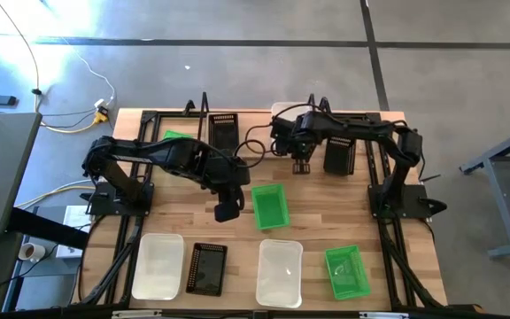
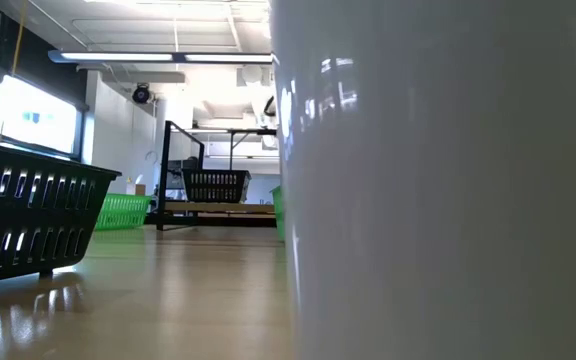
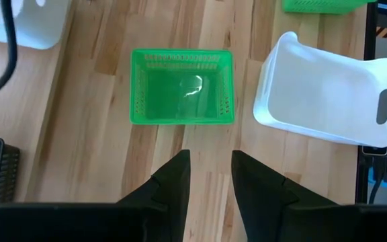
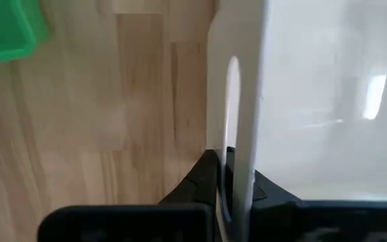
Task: Stack baskets on shelf by color
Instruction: Put the middle right white bin on the shelf
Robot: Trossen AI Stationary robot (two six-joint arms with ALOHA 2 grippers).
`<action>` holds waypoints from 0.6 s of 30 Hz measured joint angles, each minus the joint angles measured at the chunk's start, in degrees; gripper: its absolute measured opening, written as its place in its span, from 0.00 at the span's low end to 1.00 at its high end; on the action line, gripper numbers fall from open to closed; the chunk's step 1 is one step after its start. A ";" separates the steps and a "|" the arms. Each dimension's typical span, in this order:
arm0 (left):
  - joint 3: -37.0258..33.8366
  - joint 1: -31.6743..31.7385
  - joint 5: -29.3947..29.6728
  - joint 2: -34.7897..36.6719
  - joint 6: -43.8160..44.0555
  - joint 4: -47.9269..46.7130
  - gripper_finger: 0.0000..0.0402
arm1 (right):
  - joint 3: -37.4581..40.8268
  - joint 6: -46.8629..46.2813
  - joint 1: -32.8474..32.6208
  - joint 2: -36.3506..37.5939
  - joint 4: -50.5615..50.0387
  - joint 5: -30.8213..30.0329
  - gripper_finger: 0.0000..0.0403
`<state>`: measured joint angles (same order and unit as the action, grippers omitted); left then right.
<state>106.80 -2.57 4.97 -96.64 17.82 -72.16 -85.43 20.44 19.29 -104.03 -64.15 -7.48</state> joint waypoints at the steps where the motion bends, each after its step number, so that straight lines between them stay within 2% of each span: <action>1: 0.00 0.00 0.02 0.00 0.00 0.00 0.25 | 0.00 0.37 0.34 -0.17 0.03 0.13 0.00; 6: 0.00 0.00 0.12 0.00 0.00 0.02 0.25 | 0.00 1.27 2.05 -1.14 -0.29 2.01 0.00; 18: 0.00 0.00 0.20 0.00 0.00 0.02 0.25 | 0.00 1.10 2.23 -2.12 -0.24 1.74 0.00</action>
<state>106.80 -2.57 5.17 -96.64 17.82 -72.14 -85.43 21.54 21.52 -106.15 -64.39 -5.74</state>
